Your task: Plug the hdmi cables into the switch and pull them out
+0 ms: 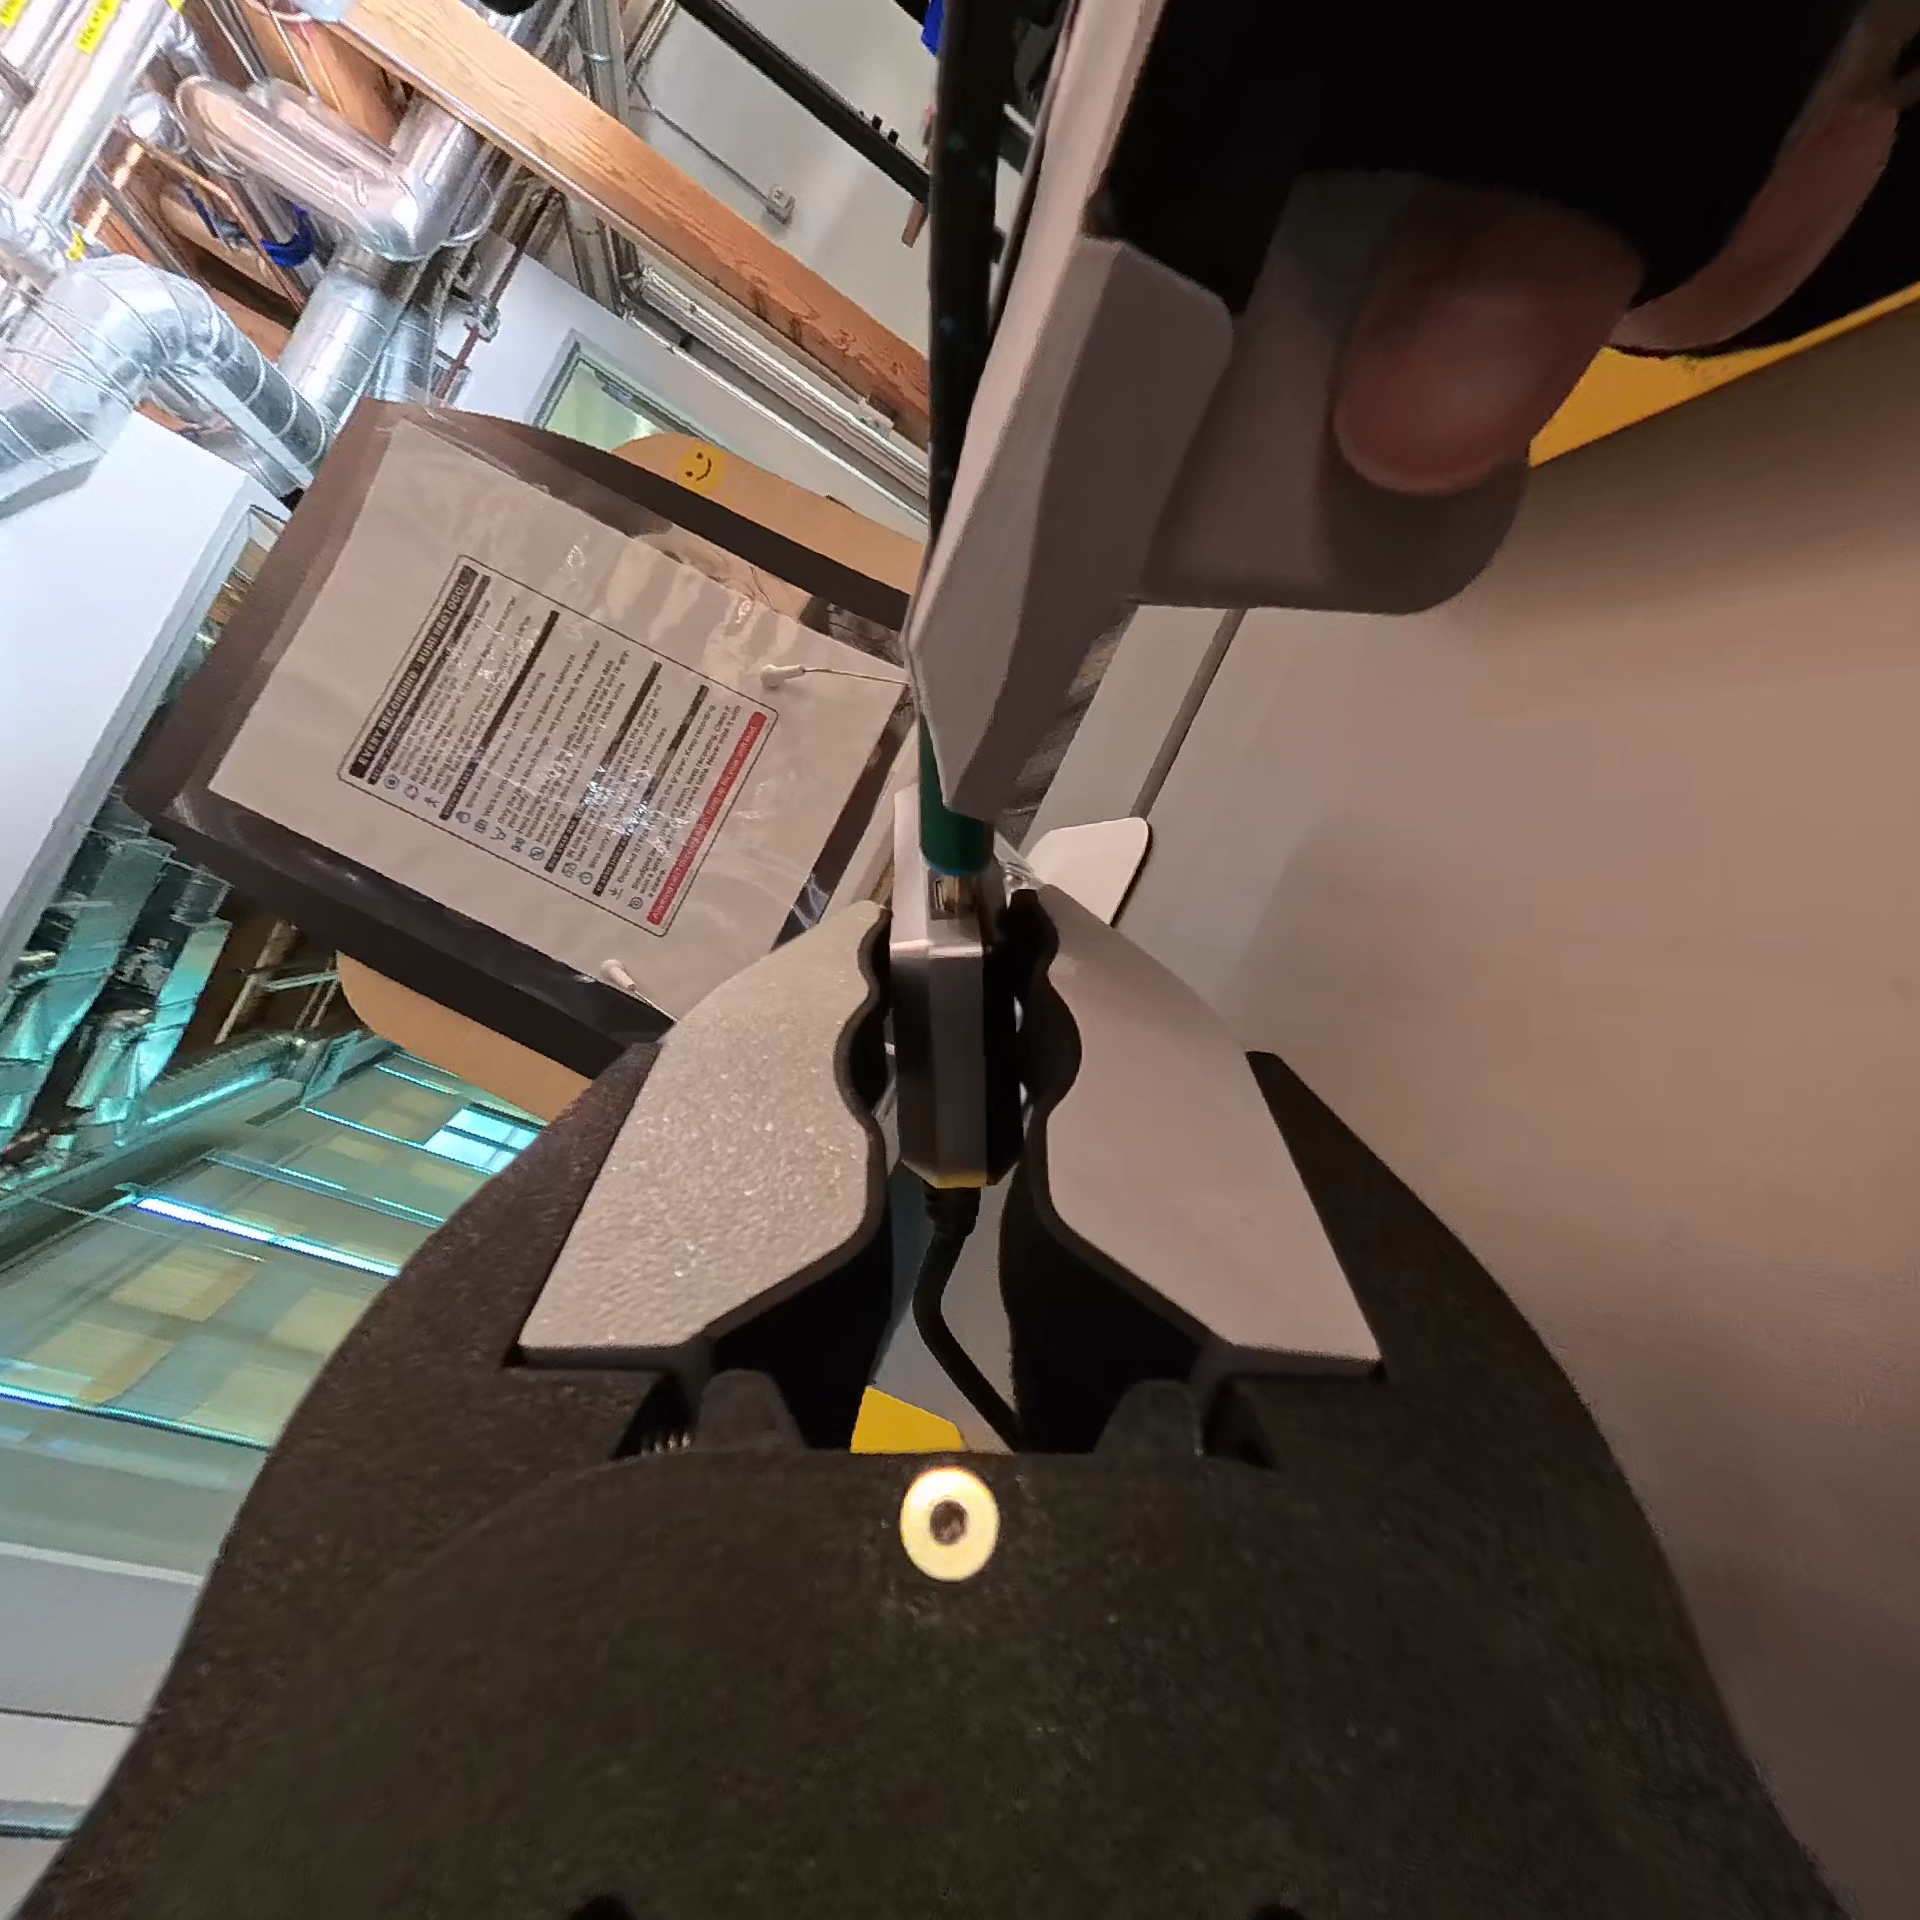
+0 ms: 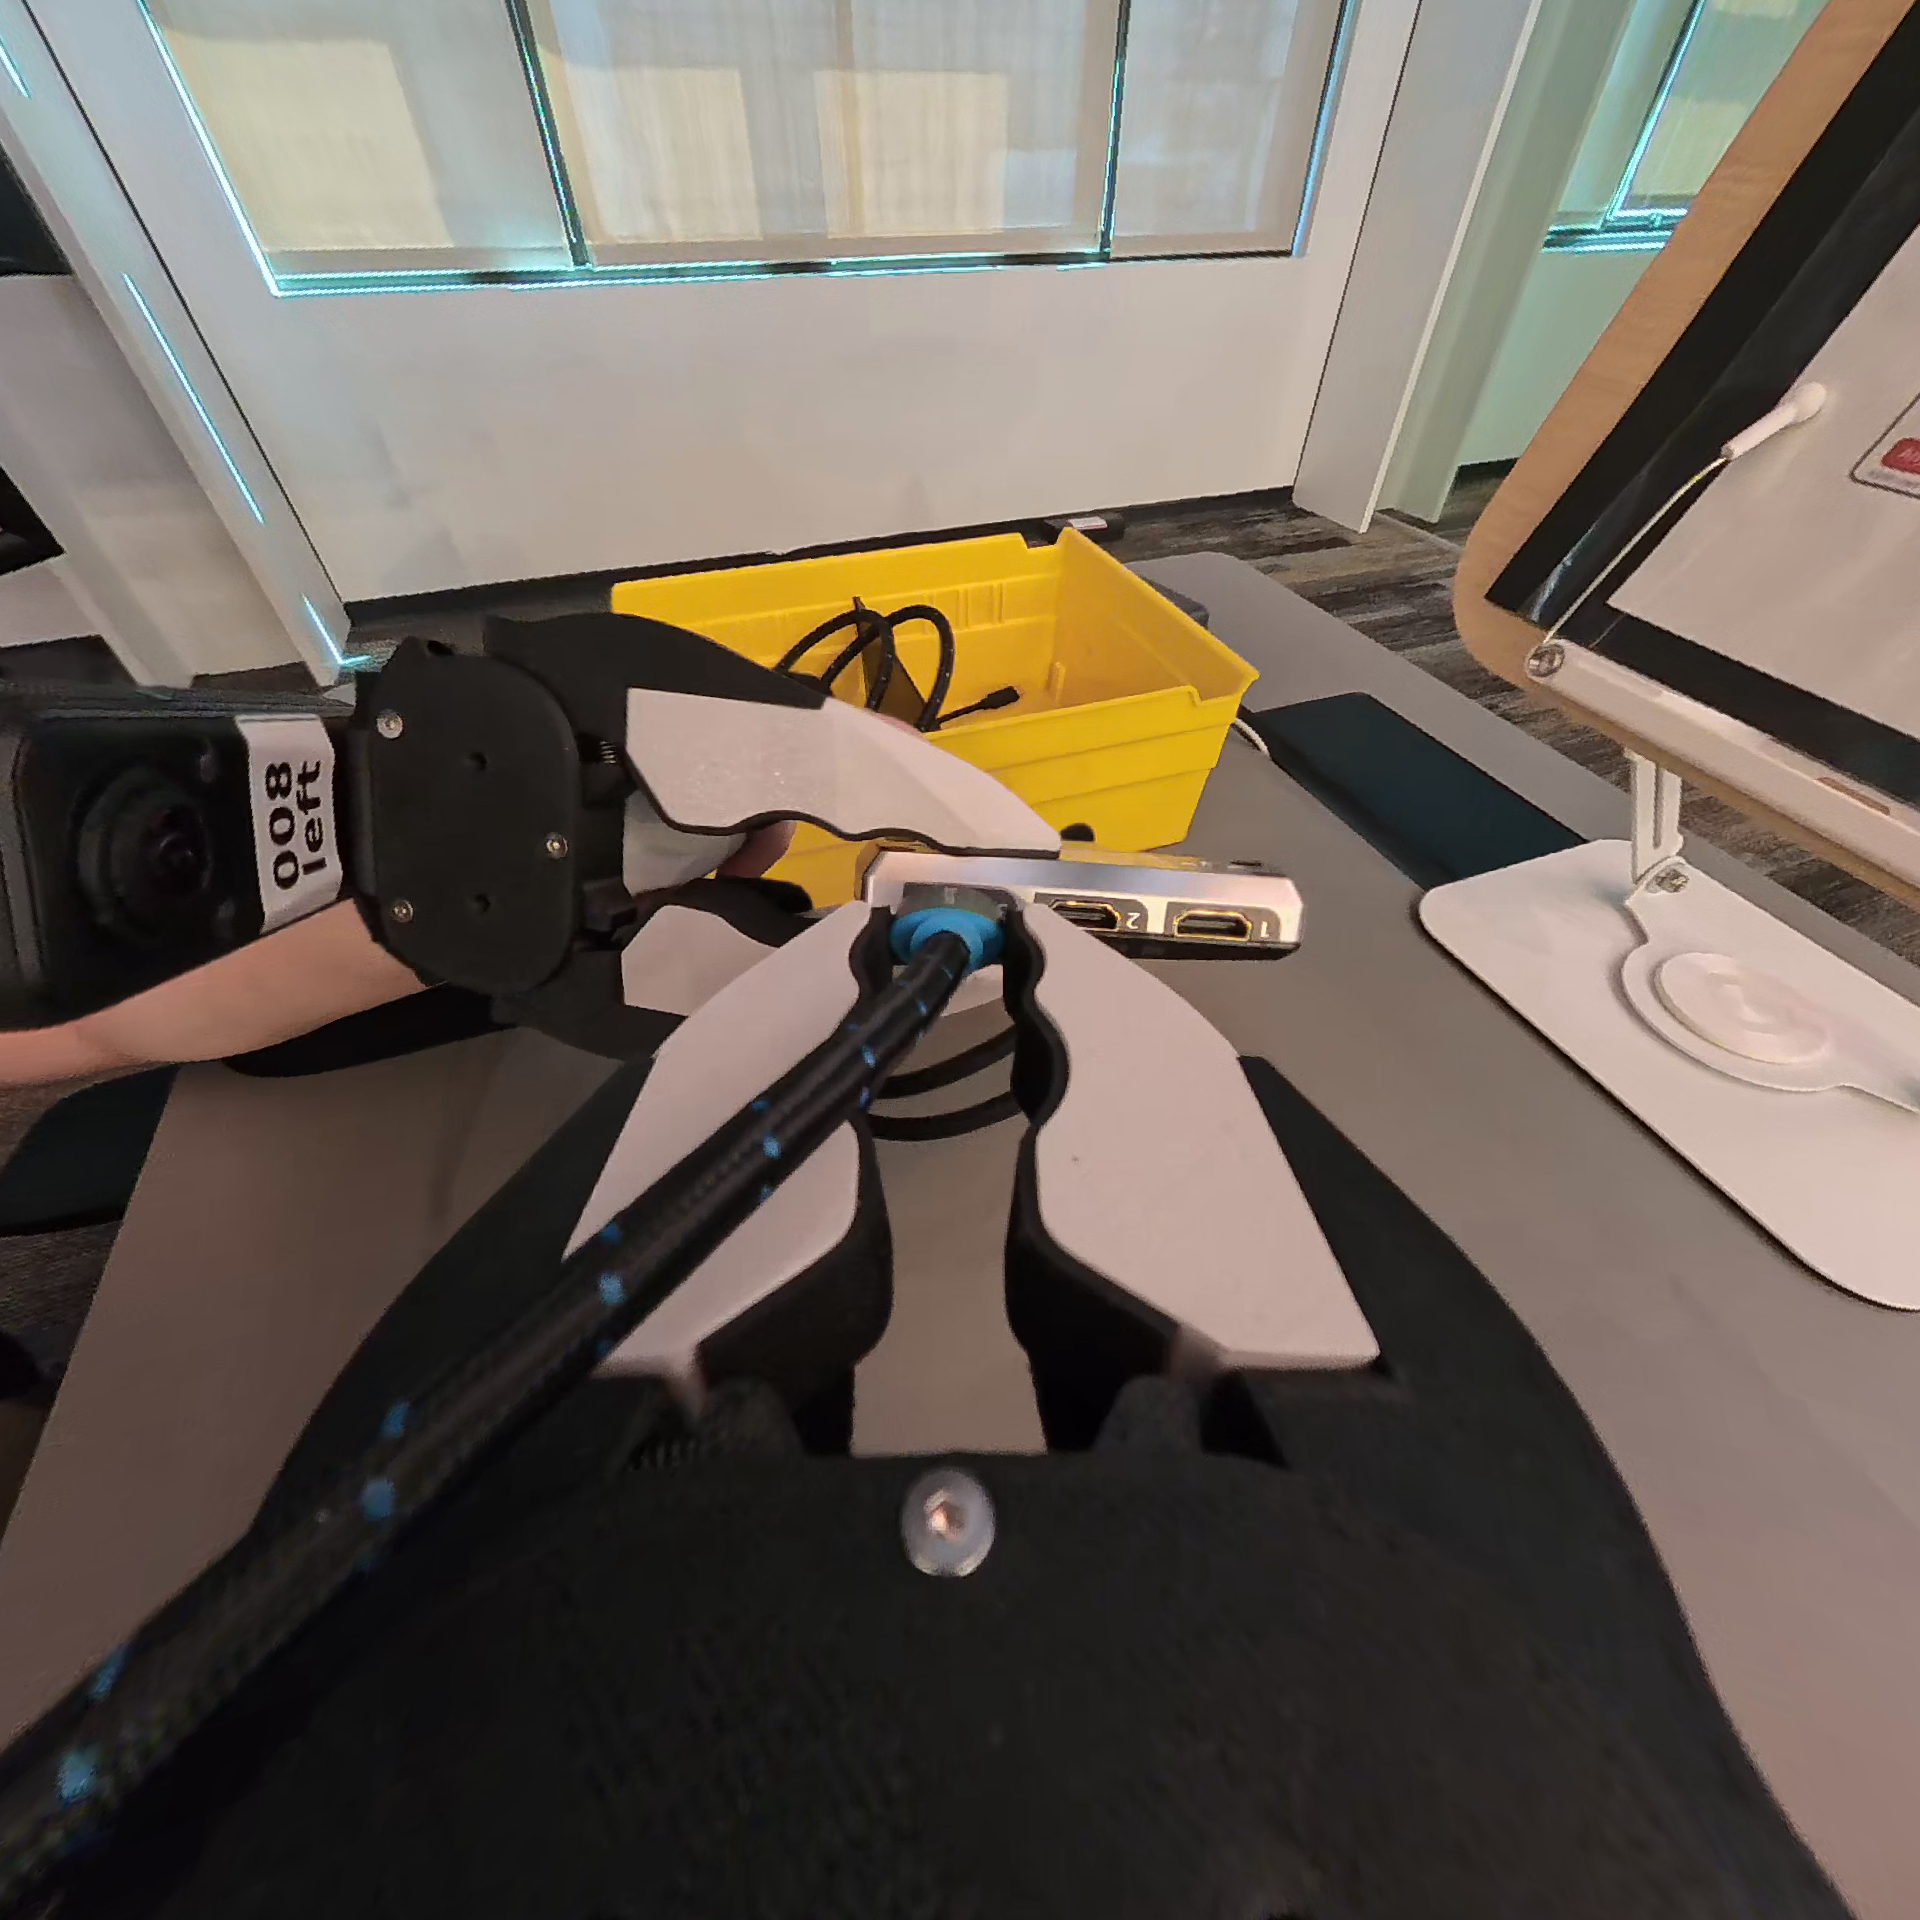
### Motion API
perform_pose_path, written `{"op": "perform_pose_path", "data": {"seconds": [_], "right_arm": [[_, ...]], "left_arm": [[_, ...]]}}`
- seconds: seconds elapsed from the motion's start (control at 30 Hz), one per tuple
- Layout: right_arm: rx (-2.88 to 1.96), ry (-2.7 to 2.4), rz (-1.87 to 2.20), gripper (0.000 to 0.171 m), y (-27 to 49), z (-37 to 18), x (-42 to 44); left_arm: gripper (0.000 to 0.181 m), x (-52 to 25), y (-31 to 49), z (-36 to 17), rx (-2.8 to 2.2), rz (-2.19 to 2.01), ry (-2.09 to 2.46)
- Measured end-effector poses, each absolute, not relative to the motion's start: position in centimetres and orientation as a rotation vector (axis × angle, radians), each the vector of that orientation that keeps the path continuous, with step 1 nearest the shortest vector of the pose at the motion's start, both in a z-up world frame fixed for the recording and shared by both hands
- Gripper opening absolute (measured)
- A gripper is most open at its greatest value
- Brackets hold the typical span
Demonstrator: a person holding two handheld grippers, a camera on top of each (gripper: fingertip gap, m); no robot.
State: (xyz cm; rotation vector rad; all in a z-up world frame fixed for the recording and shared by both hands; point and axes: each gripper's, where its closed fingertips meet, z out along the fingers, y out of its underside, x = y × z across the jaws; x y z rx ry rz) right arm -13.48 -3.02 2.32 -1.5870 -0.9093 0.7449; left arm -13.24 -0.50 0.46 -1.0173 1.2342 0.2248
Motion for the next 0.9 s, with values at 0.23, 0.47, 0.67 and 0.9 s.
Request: {"op": "perform_pose_path", "data": {"seconds": [0.23,0.47,0.67,0.9], "right_arm": [[-1.574,-0.946,0.828,0.022,-3.34,2.05,-13.44],[-1.551,-0.934,0.836,0.022,-3.45,2.37,-13.55],[-1.535,-0.957,0.808,0.022,-3.80,2.64,-13.63],[-1.537,-0.975,0.796,0.022,-3.89,2.49,-13.64]], "left_arm": [[0.020,-13.20,-0.83,0.35,-1.003,0.245,1.247],[0.019,-13.43,-0.93,0.76,-1.014,0.311,1.242],[0.019,-13.52,-1.23,1.18,-0.987,0.357,1.240],[0.019,-13.53,-1.28,1.13,-0.985,0.388,1.248]]}}
